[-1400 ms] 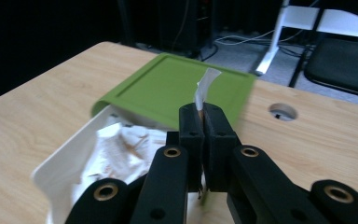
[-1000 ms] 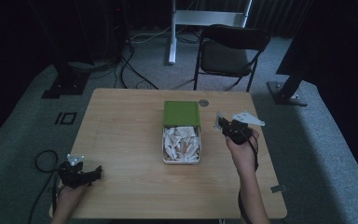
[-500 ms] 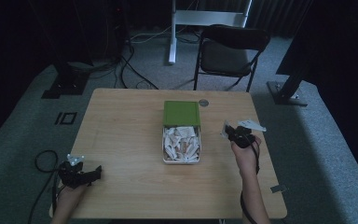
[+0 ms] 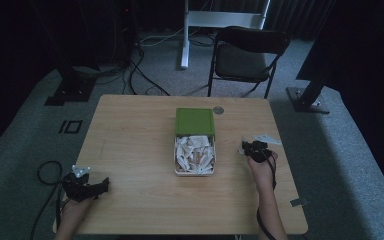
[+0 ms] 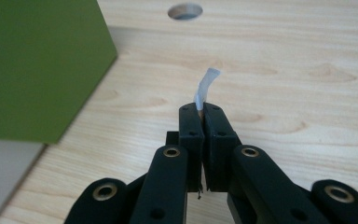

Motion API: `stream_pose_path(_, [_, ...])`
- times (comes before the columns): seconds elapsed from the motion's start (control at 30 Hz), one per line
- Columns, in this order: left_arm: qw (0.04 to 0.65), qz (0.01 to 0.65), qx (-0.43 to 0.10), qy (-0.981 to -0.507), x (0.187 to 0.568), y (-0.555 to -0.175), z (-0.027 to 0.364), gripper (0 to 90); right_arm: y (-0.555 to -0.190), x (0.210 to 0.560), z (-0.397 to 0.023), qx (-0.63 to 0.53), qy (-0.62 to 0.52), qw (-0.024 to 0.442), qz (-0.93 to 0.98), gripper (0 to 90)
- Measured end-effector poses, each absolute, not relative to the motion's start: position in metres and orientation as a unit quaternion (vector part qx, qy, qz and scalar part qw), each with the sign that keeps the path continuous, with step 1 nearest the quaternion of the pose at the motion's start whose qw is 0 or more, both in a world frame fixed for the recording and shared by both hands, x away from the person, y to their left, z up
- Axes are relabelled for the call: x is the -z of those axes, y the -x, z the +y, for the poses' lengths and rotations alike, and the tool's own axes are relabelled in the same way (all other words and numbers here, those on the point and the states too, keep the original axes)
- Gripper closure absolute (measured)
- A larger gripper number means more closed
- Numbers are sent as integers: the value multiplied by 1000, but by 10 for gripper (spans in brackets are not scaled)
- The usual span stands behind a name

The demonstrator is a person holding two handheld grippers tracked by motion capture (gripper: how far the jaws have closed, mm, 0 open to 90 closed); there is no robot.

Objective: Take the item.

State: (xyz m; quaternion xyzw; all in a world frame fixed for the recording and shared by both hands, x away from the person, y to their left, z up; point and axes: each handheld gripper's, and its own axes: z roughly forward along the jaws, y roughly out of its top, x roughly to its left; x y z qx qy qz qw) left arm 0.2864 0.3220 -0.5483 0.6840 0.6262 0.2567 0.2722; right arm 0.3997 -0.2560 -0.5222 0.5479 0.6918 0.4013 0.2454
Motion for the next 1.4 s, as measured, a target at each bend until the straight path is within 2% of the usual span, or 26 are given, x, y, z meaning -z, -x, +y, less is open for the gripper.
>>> stream_pose_path(0.4, [272,626,-257,-684,548,-286,322,26,-402,534,-274,-377,-570,246,688,854])
stream_pose_path(0.43, [272,626,-257,-684,548,-286,322,26,-403,534,-278,-375,-575,245,685,797])
stream_pose_path(0.47, [272,626,-257,-684,548,-286,322,26,-403,534,-278,-375,-575,245,685,797])
stream_pose_path(0.57, [272,626,-257,-684,548,-286,322,26,-403,534,-282,-369,-578,247,685,714])
stream_pose_path(0.6, [272,626,-257,-684,548,-286,322,26,-402,532,-286,-370,-578,248,683,655])
stream_pose_path(0.67, [272,626,-257,-684,548,-286,322,26,-402,531,-287,-369,-577,249,685,633])
stream_pose_path(0.73, [272,626,-257,-684,548,-286,322,26,-399,529,-289,-366,-571,248,692,547])
stream_pose_path(0.8, [272,626,-257,-684,548,-286,322,26,-398,528,-290,-367,-569,244,695,522])
stream_pose_path(0.9, [272,626,-257,-684,548,-286,322,26,-394,527,-290,-369,-563,238,700,405])
stream_pose_path(0.93, [272,626,-257,-684,548,-286,322,26,-390,527,-289,-368,-559,239,704,337])
stream_pose_path(1.13, [272,626,-257,-684,548,-286,322,26,-379,527,-288,-371,-550,244,708,263])
stream_pose_path(1.4, [272,626,-257,-684,548,-286,322,26,-358,528,-283,-394,-541,222,709,157])
